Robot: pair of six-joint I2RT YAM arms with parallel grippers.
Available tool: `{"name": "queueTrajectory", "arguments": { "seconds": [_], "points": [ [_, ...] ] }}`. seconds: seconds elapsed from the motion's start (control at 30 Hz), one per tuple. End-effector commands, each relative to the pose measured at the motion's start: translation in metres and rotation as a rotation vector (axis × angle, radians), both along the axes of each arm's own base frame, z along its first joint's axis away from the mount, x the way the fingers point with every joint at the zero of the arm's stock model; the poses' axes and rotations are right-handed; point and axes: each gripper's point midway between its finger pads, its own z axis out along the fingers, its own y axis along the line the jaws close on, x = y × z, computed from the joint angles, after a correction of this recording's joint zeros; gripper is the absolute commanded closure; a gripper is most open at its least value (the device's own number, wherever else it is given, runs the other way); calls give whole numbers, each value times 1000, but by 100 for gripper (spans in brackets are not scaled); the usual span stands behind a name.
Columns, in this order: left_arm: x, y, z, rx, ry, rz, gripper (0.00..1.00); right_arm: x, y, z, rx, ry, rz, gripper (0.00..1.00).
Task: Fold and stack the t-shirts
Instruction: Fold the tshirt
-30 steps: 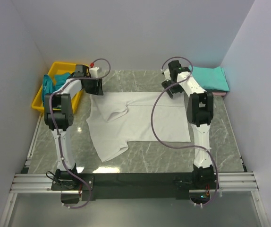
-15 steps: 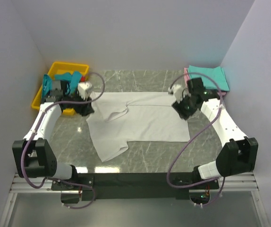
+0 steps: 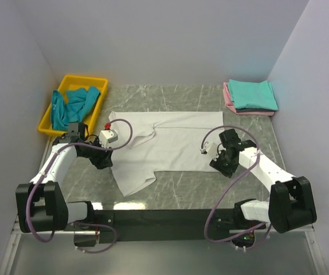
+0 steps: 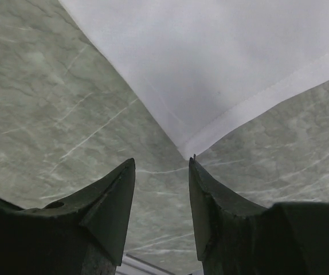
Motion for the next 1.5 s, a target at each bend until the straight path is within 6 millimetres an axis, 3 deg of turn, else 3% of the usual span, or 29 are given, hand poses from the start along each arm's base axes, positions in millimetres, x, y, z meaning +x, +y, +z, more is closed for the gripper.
{"name": "queueTrajectory", "arguments": {
  "seconds": [0.0,0.17,0.23,0.37,0.4,0.77,0.9,1.07,1.17,1.27,1.47],
  "points": [
    [3,3,-6,33,-49,-49,42,22,-2,0,-33,-103,22,50],
    [1,7,-15,62,-47,-71,41,24,-3,-15,-69,-106,36,50],
    [-1,6,-17,66,-49,-93,41,19,-8,-27,-104,-88,44,56],
    [-8,2,-26,99,-76,-183,43,17,-13,-40,-146,-75,54,86],
    [-9,3,-29,122,-87,-207,43,17,-14,-40,-148,-74,53,100],
    [-8,-26,-58,187,-180,-312,46,23,-7,-26,-119,-73,47,100],
    [-11,-25,-74,229,-164,-328,49,24,-6,-25,-115,-73,54,100],
    [-28,-13,-84,290,-120,-392,74,24,-7,-23,-118,-77,56,100],
    [-37,-12,-78,288,-116,-415,90,19,-6,-19,-107,-70,56,100],
    [-42,-15,-64,267,-121,-417,97,16,-6,-10,-98,-96,66,100],
    [-44,-20,-44,232,-139,-405,99,18,-8,14,-72,-145,62,100]
  ]
}}
